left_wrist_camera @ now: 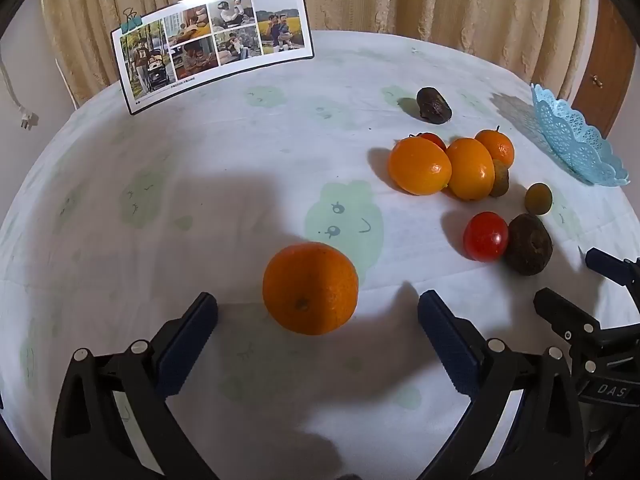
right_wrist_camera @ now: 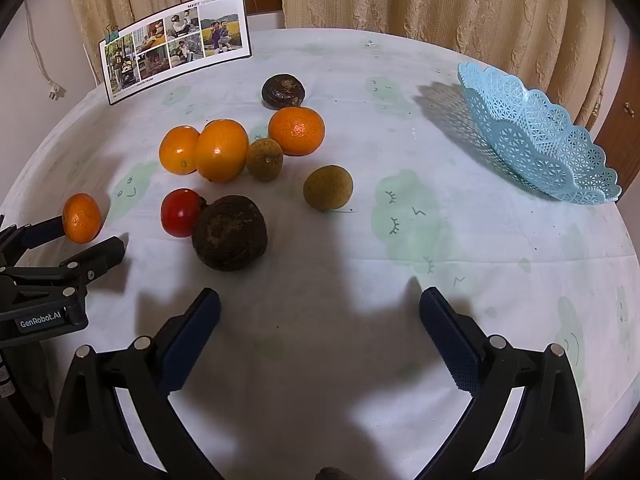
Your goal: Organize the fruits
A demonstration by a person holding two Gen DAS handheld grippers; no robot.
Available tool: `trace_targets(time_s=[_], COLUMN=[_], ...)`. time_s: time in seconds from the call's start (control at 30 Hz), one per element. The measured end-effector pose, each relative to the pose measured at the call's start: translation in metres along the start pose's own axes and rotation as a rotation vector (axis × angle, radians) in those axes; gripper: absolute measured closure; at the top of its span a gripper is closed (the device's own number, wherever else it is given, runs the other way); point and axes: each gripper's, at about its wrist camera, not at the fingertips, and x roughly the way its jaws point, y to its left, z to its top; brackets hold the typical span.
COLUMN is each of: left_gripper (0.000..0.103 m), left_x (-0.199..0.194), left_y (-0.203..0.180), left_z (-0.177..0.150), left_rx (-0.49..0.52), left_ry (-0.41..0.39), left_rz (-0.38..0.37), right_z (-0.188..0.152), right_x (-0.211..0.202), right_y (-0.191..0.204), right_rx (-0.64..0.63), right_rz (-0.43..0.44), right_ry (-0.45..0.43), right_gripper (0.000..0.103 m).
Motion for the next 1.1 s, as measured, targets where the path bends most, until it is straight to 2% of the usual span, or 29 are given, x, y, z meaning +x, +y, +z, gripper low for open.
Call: trace_targets(time_s=[1.1], left_gripper=[0.005], left_x=[-0.0018], left_y=[-0.0013], left_z=[-0.0007], left_rx=[-0.004], left_ry=[-0.006], left_rz=[0.016], right_z=[0.0002], right_x=[-0.0002], right_y=[-0.0004], right_rx=[0.001], right_rz=[-0.002], right_ry=[0.001], right_gripper=[0.002])
